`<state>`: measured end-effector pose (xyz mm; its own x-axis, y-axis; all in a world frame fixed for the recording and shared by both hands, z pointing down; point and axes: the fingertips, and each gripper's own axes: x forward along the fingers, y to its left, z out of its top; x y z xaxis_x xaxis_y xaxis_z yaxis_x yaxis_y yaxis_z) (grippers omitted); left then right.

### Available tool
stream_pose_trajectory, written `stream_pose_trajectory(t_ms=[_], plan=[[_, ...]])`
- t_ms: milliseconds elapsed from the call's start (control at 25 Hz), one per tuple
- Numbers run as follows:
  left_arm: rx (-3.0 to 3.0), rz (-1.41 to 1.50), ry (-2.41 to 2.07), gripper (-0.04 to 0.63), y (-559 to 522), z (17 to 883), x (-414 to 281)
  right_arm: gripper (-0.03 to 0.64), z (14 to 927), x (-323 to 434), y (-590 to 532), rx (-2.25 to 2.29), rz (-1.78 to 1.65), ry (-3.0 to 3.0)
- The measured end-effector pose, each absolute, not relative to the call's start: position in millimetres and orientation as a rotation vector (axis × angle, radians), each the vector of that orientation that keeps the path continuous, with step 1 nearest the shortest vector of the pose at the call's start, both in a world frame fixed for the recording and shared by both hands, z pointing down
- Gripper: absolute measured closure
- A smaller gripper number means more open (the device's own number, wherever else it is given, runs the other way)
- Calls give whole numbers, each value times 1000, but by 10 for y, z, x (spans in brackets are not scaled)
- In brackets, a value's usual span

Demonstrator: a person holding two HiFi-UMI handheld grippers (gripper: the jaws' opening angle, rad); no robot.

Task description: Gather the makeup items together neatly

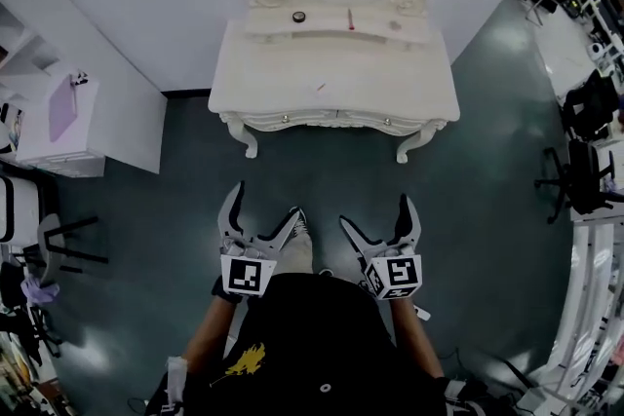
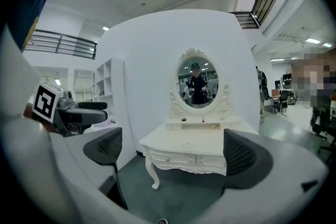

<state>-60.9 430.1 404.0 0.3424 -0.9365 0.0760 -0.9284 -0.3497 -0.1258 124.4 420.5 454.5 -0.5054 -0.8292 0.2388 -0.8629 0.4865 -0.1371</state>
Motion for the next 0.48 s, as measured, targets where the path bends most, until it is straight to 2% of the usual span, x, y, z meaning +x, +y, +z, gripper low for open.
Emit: stream_pose_trajectory(t_ms=[240,480], plan=[[-2490,-272,1529,138,3440,3762,-938,20,4716,856,3403,1494,412,-2487],[-2584,-168,1607,138,2901,3999,-1420,20,4823,621,2790,1511,316,-2383]])
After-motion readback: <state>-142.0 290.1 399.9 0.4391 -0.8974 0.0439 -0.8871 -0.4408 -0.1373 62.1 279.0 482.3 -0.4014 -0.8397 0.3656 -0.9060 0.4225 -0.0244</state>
